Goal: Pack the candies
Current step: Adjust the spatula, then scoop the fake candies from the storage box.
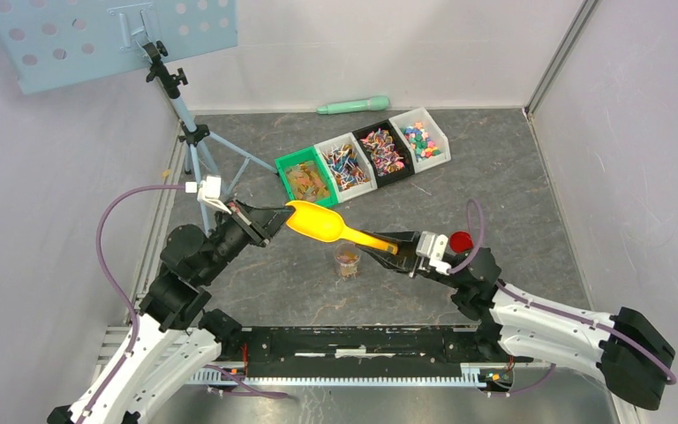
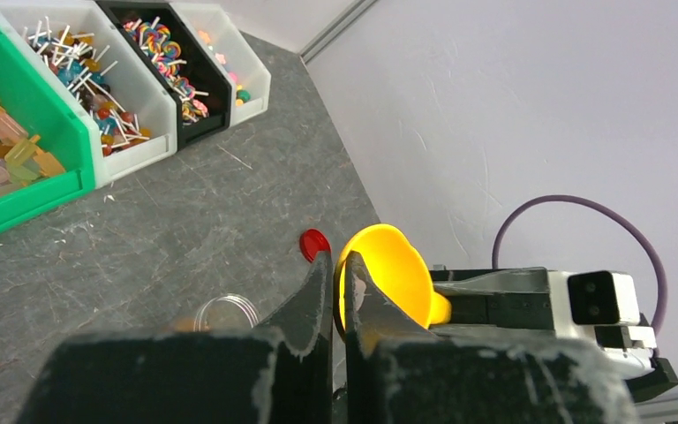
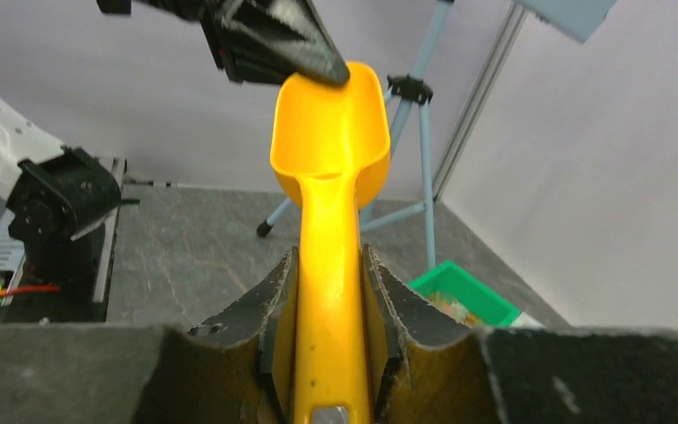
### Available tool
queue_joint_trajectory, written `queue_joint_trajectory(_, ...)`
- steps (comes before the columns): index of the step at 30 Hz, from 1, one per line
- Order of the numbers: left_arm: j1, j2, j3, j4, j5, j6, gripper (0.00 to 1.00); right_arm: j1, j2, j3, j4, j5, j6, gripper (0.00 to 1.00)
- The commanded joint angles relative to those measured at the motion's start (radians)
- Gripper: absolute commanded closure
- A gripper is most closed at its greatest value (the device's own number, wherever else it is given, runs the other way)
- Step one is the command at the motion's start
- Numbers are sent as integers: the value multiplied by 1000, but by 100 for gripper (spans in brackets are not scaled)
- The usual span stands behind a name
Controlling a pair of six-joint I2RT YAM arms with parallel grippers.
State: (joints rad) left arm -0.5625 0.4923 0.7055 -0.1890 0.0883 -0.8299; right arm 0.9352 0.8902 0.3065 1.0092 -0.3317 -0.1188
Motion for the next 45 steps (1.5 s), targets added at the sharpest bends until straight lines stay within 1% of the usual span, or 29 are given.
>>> queue_joint_trajectory(1,-10,-3,22,2,38,-19,98,-4,-37,42,-246,74,-57,68)
queue_joint_trajectory(3,-10,12,29,-2,50,-29,98,-5,-43,77,-311,74,-80,65)
queue_joint_trajectory(5,-10,24,34,-2,58,-44,98,-4,-43,101,-349,77,-100,65)
queue_joint_trajectory(7,-10,28,27,3,62,-53,98,-5,-40,108,-363,79,-114,64)
queue_joint_trajectory(11,-10,26,21,3,60,-57,98,-5,-39,104,-372,82,-119,59)
queue_joint_trajectory(13,-10,27,15,2,60,-61,98,-6,-41,98,-368,86,-125,59)
queue_joint_trajectory(14,-10,27,12,1,62,-64,98,-6,-43,95,-363,91,-125,65)
queue_joint_trajectory(15,-10,28,11,0,61,-67,98,-4,-47,89,-355,97,-124,75)
queue_joint_trajectory(16,-10,26,8,-2,60,-67,98,-5,-53,87,-348,96,-123,88)
queue_joint_trajectory(17,-10,26,9,-4,57,-66,98,-6,-64,82,-338,97,-120,96)
queue_joint_trajectory(18,-10,25,7,-11,50,-64,98,-6,-70,79,-328,100,-115,100)
queue_joint_trajectory(20,-10,24,8,-37,17,-45,97,-5,-89,86,-322,115,-79,100)
queue_joint_trajectory(21,-10,22,11,-57,-6,-26,87,-6,-93,96,-330,131,-42,100)
queue_joint_trajectory(22,-10,21,15,-78,-40,0,60,-6,-91,123,-363,155,0,100)
queue_joint_trajectory(23,-10,22,26,-110,-80,26,39,-6,-85,165,-430,191,32,100)
queue_joint_trajectory(24,-10,25,44,-155,-136,56,17,-6,-70,211,-508,229,69,100)
queue_joint_trajectory(25,-10,28,63,-194,-181,84,1,-6,-50,275,-608,272,94,100)
queue_joint_trajectory(28,-10,29,114,-273,-218,220,0,-6,23,437,-859,342,117,100)
queue_joint_trajectory(32,-10,9,156,-338,-271,395,0,-6,123,647,-1093,440,232,100)
queue_joint_trajectory(36,-10,-47,141,-378,-349,555,0,-6,279,872,-1318,501,269,100)
queue_joint_trajectory(39,-10,-86,109,-385,-373,622,0,-6,426,1078,-1516,536,262,100)
queue_joint_trajectory(41,-10,-105,85,-374,-355,645,0,-6,520,1202,-1626,536,256,100)
queue_joint_trajectory(45,-10,-112,46,-271,-229,734,0,-6,666,1372,-1773,464,250,100)
